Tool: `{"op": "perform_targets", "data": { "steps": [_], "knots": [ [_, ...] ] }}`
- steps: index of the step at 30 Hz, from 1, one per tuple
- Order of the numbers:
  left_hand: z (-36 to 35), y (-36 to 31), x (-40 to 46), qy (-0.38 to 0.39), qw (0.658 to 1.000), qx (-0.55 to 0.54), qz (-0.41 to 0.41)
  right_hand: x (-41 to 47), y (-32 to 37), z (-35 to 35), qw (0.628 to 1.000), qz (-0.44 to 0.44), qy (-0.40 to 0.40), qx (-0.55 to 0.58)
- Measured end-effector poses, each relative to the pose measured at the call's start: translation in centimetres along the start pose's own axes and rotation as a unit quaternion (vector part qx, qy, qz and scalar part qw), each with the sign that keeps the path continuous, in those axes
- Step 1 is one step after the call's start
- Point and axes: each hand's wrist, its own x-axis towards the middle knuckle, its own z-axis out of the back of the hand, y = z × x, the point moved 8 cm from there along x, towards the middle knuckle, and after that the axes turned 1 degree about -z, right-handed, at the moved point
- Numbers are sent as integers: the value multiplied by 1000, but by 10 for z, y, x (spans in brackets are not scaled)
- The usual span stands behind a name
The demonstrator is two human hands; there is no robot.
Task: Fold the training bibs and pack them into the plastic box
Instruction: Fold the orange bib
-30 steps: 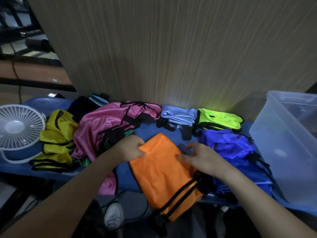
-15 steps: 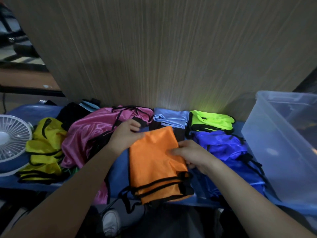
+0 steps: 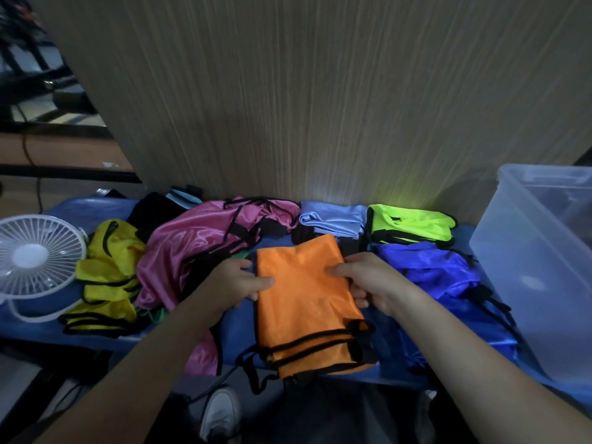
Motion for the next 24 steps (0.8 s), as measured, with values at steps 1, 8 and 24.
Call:
{"op": "perform_targets", "data": {
  "steps": [1,8,24],
  "knots": [
    [-4,-1,3,15,1000,6,5,0,0,1,1000,-1,0,-2],
    [-26,-11,17,63,997,31,12,-3,3,10,1000,22,-3,-12],
    [-29,-23,12,149,988,-35,-14,-14,24,22,991,100,18,81]
  ]
}}
